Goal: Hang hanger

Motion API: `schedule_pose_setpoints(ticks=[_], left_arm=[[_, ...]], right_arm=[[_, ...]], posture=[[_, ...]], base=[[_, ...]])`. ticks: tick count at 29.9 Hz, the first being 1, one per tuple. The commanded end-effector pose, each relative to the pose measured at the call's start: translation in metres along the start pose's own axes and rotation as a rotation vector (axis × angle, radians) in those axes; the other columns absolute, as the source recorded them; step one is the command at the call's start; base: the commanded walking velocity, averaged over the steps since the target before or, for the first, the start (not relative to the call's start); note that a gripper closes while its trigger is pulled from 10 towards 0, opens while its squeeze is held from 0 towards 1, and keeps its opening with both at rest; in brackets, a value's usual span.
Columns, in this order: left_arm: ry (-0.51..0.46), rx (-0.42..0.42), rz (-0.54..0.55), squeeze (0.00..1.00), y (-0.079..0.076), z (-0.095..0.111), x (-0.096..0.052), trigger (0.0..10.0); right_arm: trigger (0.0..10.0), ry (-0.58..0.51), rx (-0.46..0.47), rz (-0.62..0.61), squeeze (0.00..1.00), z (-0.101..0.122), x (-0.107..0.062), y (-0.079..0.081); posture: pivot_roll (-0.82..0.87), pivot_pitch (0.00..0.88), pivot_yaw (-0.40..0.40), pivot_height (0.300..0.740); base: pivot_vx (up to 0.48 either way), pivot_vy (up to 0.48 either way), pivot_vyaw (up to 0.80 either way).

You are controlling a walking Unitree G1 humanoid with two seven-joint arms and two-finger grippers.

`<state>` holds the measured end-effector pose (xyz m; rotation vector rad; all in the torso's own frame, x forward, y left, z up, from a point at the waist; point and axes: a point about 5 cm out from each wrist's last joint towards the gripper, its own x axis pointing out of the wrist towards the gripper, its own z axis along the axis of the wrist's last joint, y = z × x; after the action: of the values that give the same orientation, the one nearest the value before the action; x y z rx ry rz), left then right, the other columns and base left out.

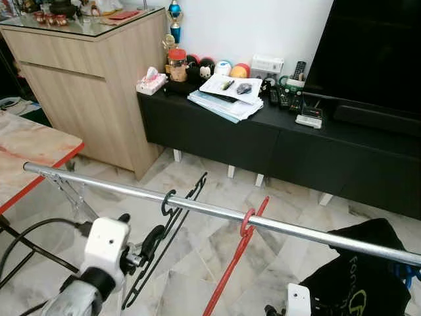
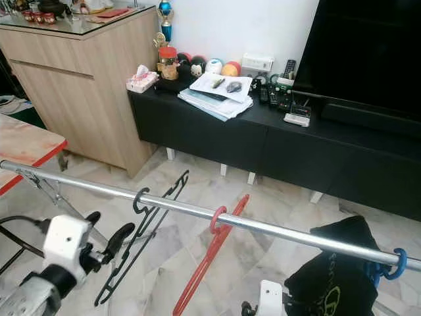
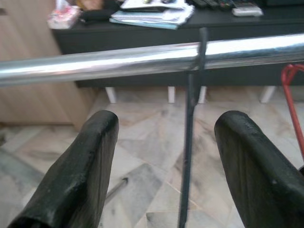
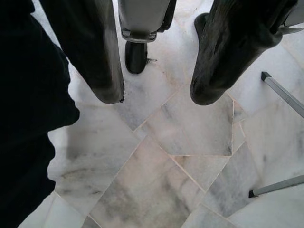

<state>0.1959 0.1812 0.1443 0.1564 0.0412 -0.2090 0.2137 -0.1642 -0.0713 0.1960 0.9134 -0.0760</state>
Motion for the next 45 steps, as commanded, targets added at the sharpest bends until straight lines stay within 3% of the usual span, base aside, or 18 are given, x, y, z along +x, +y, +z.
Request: schedule_pose_setpoints(ticks=[1,2,4,6,11,15,16,18,20,22,23,25,26,32,39,45], left_arm=[[-0.018,0.041,0.042,0.0,0.005,0.003,-0.005,10.0],[0.046,0.09,0.154,0.0,0.019,-0.01,-0.013,10.0],[0.082,0.119,0.229,0.0,0.028,-0.018,-0.017,10.0],[0.139,0.13,0.373,0.0,0.047,-0.033,-0.025,10.0],[0.21,0.123,0.519,0.0,0.069,-0.057,-0.037,10.0],[0.391,0.06,0.581,0.0,0.077,-0.111,-0.051,10.0],[0.391,0.06,0.581,0.0,0.077,-0.111,-0.051,10.0],[0.52,-0.025,0.53,0.0,0.071,-0.146,-0.056,10.0],[0.611,-0.056,0.45,0.0,0.061,-0.171,-0.057,10.0],[0.648,-0.053,0.433,0.0,0.059,-0.18,-0.059,10.0],[0.7,-0.127,0.417,0.0,0.053,-0.192,-0.061,10.0],[0.729,-0.151,0.402,0.0,0.048,-0.201,-0.061,10.0],[0.794,-0.171,0.364,0.0,0.039,-0.215,-0.061,10.0],[0.899,-0.187,0.325,0.0,0.024,-0.232,-0.058,10.0],[0.875,-0.211,0.279,0.0,0.014,-0.231,-0.039,10.0],[0.888,-0.215,0.262,0.0,0.011,-0.233,-0.038,10.0]], right_arm=[[10.0,0.012,-0.012,-0.004,0.0,-0.001,0.0,-0.002],[10.0,0.013,-0.018,-0.006,0.0,-0.001,0.0,-0.002],[10.0,0.015,-0.028,-0.005,0.0,-0.001,0.0,-0.002],[10.0,0.015,-0.035,-0.002,0.0,0.0,0.0,-0.002],[10.0,0.014,-0.036,-0.002,0.0,0.0,0.0,-0.002],[10.0,0.014,-0.04,-0.003,0.0,0.0,0.0,-0.002],[10.0,0.014,-0.04,-0.003,0.0,0.0,0.0,-0.002],[10.0,0.014,-0.044,-0.004,0.0,0.0,0.0,-0.001],[10.0,0.014,-0.049,-0.006,0.0,0.001,0.0,-0.001],[10.0,0.014,-0.051,-0.006,0.0,0.001,0.0,-0.001],[10.0,0.014,-0.053,-0.006,0.0,0.001,0.0,-0.001],[10.0,0.015,-0.043,-0.01,0.0,0.0,0.0,-0.001],[10.0,0.014,-0.042,-0.012,0.0,0.0,0.0,-0.001],[10.0,0.016,-0.033,-0.016,0.0,-0.002,0.0,0.0],[10.0,0.017,-0.026,-0.025,0.0,-0.004,0.0,-0.001],[10.0,0.02,-0.03,-0.024,0.0,-0.005,-0.001,-0.002]], posture=[[0.18,0.081,-0.046,0.74],[0.19,0.079,-0.047,0.74],[0.19,0.078,-0.048,0.74],[0.19,0.078,-0.052,0.74],[0.19,0.074,-0.052,0.74],[0.18,0.071,-0.053,0.74],[0.18,0.071,-0.053,0.74],[0.18,0.068,-0.056,0.74],[0.18,0.067,-0.056,0.74],[0.18,0.066,-0.054,0.74],[0.18,0.066,-0.054,0.74],[0.16,0.064,-0.051,0.74],[0.16,0.062,-0.05,0.74],[0.14,0.058,-0.04,0.74],[0.14,0.051,-0.042,0.74],[0.13,0.037,-0.037,0.74]], base=[[0.0,0.0,0.0],[0.0,0.0,0.0],[0.0,0.0,0.0],[0.0,0.0,0.0],[0.0,0.0,0.0],[0.0,0.0,0.0],[0.0,0.0,0.0],[0.0,0.0,0.0],[0.0,0.0,0.0],[0.0,0.0,0.0],[0.0,0.0,0.0],[0.0,0.0,0.0],[0.0,0.0,0.0],[0.0,0.0,0.0],[0.0,0.0,0.0],[0.0,0.0,0.0]])
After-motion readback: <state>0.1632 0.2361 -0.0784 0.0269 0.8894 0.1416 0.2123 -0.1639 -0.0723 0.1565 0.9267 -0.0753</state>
